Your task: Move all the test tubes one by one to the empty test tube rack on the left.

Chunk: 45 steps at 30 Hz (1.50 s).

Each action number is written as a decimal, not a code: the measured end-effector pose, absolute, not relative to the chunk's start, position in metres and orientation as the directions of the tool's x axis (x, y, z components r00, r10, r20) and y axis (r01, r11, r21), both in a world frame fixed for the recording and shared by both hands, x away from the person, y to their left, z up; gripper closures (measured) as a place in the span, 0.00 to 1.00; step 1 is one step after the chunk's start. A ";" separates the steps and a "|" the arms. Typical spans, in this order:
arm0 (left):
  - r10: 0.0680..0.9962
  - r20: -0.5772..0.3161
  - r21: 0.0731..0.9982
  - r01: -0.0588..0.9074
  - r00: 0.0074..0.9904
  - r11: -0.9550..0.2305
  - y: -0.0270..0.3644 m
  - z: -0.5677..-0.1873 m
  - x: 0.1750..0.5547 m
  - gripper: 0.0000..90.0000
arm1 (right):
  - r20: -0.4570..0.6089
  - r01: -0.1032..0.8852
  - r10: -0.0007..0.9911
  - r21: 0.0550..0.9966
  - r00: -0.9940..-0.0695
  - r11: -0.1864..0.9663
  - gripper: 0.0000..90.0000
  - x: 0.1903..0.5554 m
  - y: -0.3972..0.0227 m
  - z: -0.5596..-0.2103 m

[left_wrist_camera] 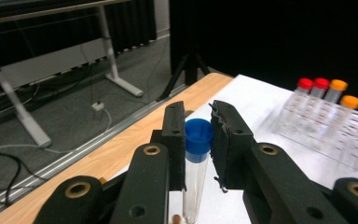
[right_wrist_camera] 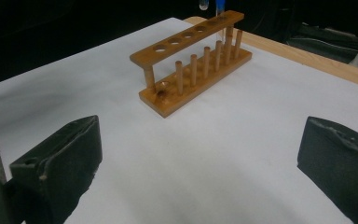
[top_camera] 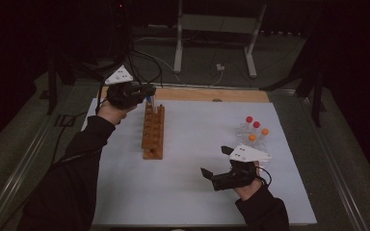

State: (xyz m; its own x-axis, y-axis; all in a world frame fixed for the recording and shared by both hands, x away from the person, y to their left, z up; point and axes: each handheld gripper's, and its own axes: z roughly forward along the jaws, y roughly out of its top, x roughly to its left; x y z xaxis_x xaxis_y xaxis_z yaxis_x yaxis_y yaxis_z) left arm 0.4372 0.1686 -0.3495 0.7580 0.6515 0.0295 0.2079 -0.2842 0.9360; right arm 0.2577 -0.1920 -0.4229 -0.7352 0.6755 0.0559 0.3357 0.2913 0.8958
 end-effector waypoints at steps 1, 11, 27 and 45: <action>0.661 0.032 0.936 0.210 0.750 -0.283 0.169 -0.351 0.440 0.86 | 0.056 0.336 0.674 0.895 -0.737 0.292 0.00 0.258 -0.192 -0.423; 0.722 0.034 0.927 0.249 0.691 -0.282 0.172 -0.369 0.459 0.86 | 0.055 0.335 0.673 0.896 -0.738 0.293 0.00 0.257 -0.193 -0.423; 0.769 -0.007 0.909 0.324 0.640 -0.261 0.177 -0.405 0.477 0.86 | 0.062 0.338 0.668 0.895 -0.741 0.291 0.00 0.257 -0.195 -0.424; 0.772 -0.050 0.892 0.377 0.633 -0.251 0.173 -0.441 0.478 0.86 | 0.069 0.343 0.662 0.892 -0.746 0.293 0.00 0.257 -0.196 -0.425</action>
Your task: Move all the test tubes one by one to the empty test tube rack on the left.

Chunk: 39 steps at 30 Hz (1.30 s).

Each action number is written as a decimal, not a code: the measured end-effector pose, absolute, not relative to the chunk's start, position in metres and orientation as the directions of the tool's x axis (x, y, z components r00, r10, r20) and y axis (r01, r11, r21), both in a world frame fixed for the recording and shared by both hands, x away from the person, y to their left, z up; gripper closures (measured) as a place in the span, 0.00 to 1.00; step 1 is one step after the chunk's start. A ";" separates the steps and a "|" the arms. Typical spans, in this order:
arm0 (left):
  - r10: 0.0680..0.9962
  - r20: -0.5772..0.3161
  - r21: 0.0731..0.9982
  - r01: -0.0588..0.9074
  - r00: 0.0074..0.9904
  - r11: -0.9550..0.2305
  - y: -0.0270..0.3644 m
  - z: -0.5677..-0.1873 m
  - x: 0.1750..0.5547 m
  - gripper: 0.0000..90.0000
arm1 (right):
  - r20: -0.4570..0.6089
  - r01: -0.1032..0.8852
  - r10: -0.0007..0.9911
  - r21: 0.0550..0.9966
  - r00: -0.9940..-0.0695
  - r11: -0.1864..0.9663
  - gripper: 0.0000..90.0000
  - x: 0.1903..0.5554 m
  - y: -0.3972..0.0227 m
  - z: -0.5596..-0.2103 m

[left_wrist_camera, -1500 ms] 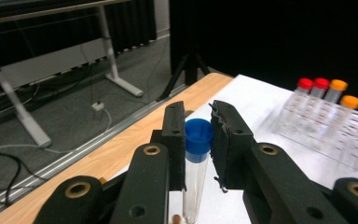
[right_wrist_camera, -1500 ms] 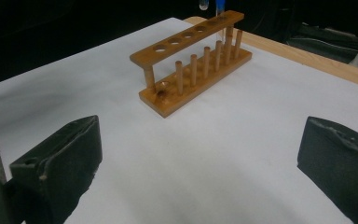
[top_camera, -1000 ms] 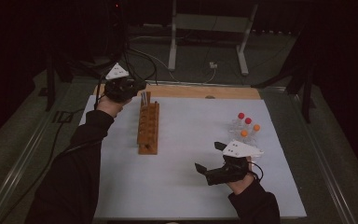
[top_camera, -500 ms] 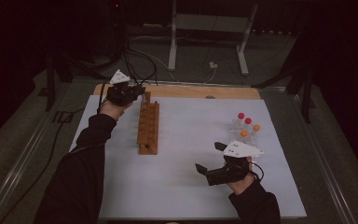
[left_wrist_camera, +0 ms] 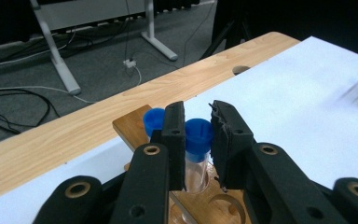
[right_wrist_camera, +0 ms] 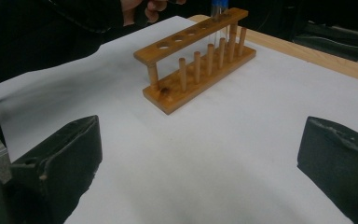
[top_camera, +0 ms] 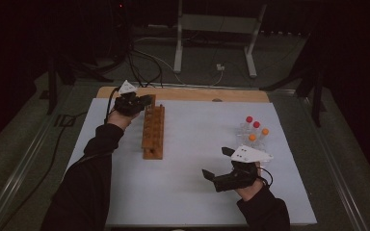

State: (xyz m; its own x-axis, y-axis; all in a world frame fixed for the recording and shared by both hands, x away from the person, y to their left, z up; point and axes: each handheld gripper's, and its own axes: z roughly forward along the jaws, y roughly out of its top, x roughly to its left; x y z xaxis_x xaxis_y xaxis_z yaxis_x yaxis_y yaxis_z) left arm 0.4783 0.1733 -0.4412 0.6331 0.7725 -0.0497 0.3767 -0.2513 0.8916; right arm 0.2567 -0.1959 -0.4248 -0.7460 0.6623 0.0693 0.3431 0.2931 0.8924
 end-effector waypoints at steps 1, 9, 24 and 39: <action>0.774 -0.053 0.891 0.380 0.631 -0.249 0.173 -0.443 0.478 0.86 | 0.070 0.344 0.662 0.892 -0.746 0.294 0.00 0.257 -0.196 -0.425; 0.779 -0.035 0.886 0.379 0.627 -0.265 0.174 -0.445 0.476 0.85 | 0.070 0.344 0.659 0.891 -0.749 0.296 0.00 0.257 -0.195 -0.426; 0.692 -0.076 0.888 0.364 0.718 -0.280 0.174 -0.431 0.457 0.42 | 0.065 0.333 0.674 0.901 -0.736 0.277 0.00 0.256 -0.205 -0.417; 0.507 -0.093 0.924 0.264 0.857 -0.277 0.150 -0.415 0.384 0.05 | 0.010 0.390 0.846 0.890 -0.533 0.236 0.02 0.275 -0.279 -0.409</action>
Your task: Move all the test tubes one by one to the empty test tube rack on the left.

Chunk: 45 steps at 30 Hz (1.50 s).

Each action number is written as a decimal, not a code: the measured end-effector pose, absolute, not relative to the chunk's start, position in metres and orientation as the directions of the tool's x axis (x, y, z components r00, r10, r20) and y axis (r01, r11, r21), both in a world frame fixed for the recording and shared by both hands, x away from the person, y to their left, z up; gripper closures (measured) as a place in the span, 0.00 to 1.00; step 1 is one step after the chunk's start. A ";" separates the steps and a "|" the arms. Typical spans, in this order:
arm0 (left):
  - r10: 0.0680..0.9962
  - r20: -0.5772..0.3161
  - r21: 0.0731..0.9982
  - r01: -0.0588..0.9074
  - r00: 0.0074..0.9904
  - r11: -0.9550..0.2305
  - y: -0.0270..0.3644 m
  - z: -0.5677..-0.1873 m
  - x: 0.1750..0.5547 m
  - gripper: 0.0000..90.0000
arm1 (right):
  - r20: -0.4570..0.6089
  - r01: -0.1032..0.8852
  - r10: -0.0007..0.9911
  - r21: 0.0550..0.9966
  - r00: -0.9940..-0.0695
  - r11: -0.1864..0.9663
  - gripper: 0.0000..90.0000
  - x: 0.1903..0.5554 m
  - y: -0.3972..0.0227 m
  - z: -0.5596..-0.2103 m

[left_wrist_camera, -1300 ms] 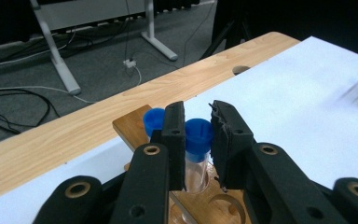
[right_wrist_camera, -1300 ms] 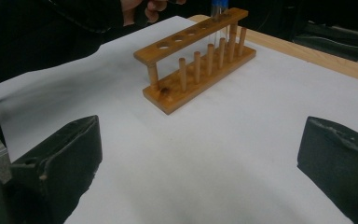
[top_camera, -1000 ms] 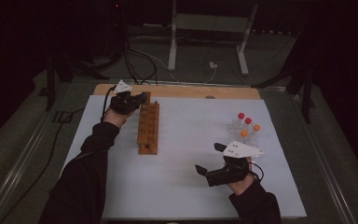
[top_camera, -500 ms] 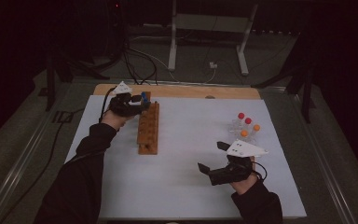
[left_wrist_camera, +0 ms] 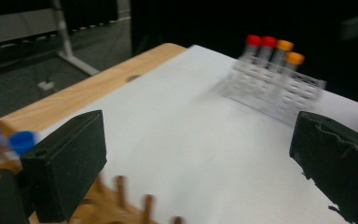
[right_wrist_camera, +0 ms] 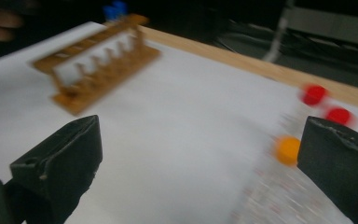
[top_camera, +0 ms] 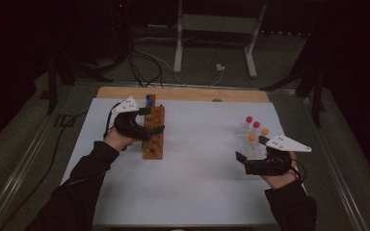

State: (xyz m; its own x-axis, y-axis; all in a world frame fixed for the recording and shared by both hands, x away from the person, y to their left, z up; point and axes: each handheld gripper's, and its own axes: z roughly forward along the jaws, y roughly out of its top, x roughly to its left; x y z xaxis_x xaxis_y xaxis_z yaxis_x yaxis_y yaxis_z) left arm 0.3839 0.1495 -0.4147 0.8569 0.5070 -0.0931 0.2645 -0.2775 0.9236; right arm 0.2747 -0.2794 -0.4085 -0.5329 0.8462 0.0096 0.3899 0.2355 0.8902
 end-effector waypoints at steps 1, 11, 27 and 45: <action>0.495 -0.092 0.924 0.259 0.864 -0.280 0.147 -0.415 0.380 0.05 | 0.007 0.400 0.859 0.887 -0.511 0.230 0.05 0.276 -0.284 -0.411; 0.419 -0.080 0.930 0.219 0.904 -0.294 0.131 -0.417 0.348 0.05 | 0.040 0.505 0.917 0.844 -0.397 0.182 0.43 0.298 -0.308 -0.444; 0.394 -0.085 0.929 0.216 0.915 -0.301 0.125 -0.425 0.337 0.05 | 0.036 0.561 0.927 0.805 -0.373 0.194 0.75 0.327 -0.301 -0.464; 0.395 -0.089 0.928 0.220 0.915 -0.300 0.127 -0.423 0.339 0.05 | -0.036 0.433 0.926 0.877 -0.376 0.209 0.83 0.309 -0.300 -0.428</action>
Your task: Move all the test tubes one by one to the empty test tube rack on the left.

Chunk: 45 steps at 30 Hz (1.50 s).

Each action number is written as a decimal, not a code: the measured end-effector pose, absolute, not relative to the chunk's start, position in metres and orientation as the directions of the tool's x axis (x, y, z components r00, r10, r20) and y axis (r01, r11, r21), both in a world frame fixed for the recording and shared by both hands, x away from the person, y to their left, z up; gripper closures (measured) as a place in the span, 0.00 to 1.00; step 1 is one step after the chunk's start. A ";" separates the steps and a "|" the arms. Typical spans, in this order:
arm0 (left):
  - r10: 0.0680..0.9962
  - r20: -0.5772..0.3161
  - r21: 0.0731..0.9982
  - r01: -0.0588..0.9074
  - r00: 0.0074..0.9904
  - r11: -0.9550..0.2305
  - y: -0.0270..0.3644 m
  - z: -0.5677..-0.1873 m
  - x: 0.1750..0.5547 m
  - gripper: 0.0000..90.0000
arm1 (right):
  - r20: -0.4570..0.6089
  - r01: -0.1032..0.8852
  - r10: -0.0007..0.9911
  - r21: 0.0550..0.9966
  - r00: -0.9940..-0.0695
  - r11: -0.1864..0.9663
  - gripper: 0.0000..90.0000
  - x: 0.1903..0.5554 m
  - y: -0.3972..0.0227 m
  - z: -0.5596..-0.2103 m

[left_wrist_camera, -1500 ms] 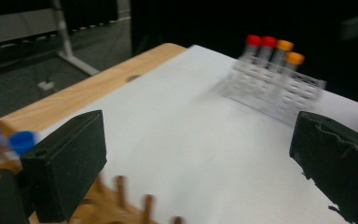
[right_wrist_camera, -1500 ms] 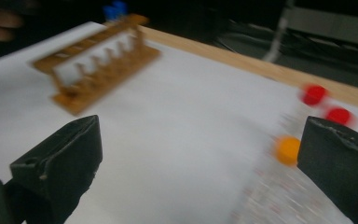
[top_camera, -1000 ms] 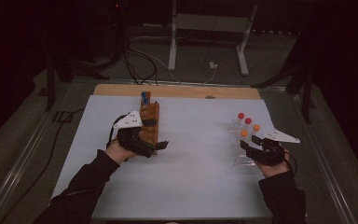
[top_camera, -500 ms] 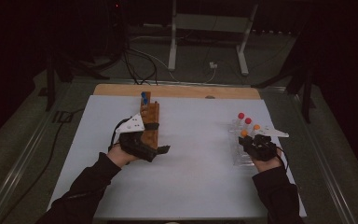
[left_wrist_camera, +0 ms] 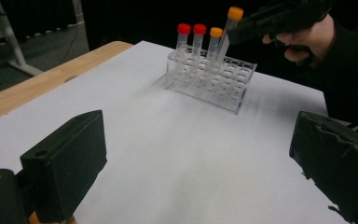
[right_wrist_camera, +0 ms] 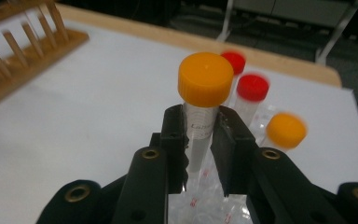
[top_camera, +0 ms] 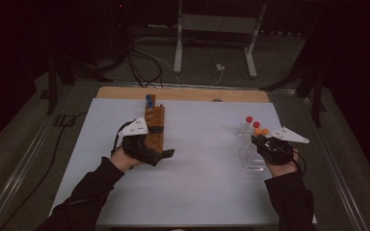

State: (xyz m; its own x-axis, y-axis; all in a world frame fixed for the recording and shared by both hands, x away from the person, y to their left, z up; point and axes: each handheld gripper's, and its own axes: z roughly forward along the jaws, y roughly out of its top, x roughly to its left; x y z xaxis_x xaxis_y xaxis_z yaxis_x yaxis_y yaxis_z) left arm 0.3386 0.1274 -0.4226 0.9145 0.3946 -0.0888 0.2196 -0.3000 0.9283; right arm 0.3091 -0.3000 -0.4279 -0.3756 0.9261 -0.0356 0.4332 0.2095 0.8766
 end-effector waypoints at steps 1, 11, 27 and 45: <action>0.390 -0.093 0.929 0.221 0.916 -0.298 0.128 -0.422 0.339 0.05 | -0.042 0.423 0.927 0.881 -0.374 0.211 0.83 0.307 -0.300 -0.425; 0.377 -0.099 0.931 0.220 0.921 -0.292 0.126 -0.418 0.337 0.05 | -0.064 0.369 0.888 0.894 -0.455 0.253 0.83 0.294 -0.279 -0.409; 0.319 -0.089 0.928 0.195 0.944 -0.318 0.109 -0.413 0.331 0.05 | -0.034 0.379 0.772 0.857 -0.635 0.350 0.83 0.287 -0.220 -0.429; 0.238 -0.094 0.920 0.175 0.967 -0.350 0.081 -0.416 0.323 0.08 | -0.032 0.354 0.674 0.832 -0.738 0.427 0.83 0.277 -0.181 -0.438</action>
State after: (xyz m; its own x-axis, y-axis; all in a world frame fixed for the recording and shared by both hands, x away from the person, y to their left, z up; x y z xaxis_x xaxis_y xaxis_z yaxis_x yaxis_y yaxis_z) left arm 0.3234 0.0805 -0.4161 0.9667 0.2383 -0.0936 0.1755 -0.3503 0.9201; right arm 0.2773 -0.1811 -0.4379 -0.7381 0.6739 -0.0316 0.3540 0.4268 0.8322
